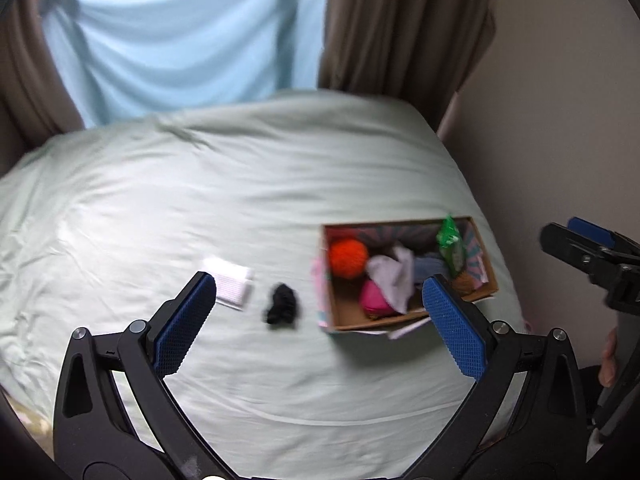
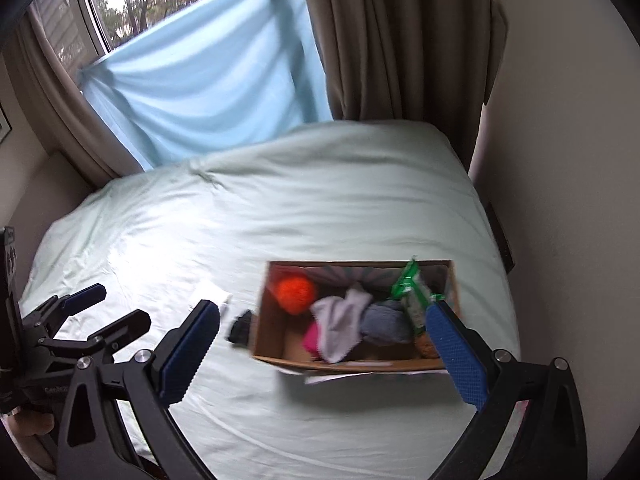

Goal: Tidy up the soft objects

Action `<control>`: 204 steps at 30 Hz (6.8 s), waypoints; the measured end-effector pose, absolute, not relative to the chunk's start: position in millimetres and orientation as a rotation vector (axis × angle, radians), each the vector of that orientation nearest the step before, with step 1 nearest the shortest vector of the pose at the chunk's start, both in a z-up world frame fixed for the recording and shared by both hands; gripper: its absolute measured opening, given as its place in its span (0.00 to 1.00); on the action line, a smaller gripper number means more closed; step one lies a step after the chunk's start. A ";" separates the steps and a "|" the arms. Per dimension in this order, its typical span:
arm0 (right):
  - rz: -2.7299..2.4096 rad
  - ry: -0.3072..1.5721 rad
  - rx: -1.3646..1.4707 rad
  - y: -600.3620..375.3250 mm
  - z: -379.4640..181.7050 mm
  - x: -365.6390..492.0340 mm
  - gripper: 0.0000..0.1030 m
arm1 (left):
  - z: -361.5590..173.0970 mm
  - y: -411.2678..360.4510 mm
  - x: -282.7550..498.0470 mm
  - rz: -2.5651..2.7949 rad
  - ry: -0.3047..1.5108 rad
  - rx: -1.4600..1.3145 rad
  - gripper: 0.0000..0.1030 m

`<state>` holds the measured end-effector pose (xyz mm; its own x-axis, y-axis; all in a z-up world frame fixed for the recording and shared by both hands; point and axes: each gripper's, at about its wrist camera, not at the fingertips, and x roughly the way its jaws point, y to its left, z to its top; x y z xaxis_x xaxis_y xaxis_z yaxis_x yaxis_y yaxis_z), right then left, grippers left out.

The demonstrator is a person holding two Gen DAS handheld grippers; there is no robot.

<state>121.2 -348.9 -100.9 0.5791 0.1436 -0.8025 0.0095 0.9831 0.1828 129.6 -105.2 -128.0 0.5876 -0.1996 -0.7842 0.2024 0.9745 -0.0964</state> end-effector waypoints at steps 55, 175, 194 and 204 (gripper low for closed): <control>-0.154 1.035 0.146 -109.6 -395.4 190.9 0.93 | -429.9 19.2 313.2 -0.556 1.234 0.118 1.00; -0.009 1.252 0.317 -415.5 -275.4 227.3 0.95 | -312.1 -256.0 219.8 -0.324 1.302 0.084 1.00; 0.034 0.918 0.145 -314.4 -71.7 135.4 0.95 | -105.7 -104.3 141.9 -0.212 0.927 -0.013 1.00; 0.071 0.732 0.039 -231.0 2.1 77.4 0.95 | -12.6 -19.4 70.6 -0.060 0.654 0.001 1.00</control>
<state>77.4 -231.0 2.1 0.7414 0.0787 -0.6664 -0.0515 0.9968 0.0603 70.6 -19.4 -12.6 0.7918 -0.0554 -0.6083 0.0563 0.9983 -0.0176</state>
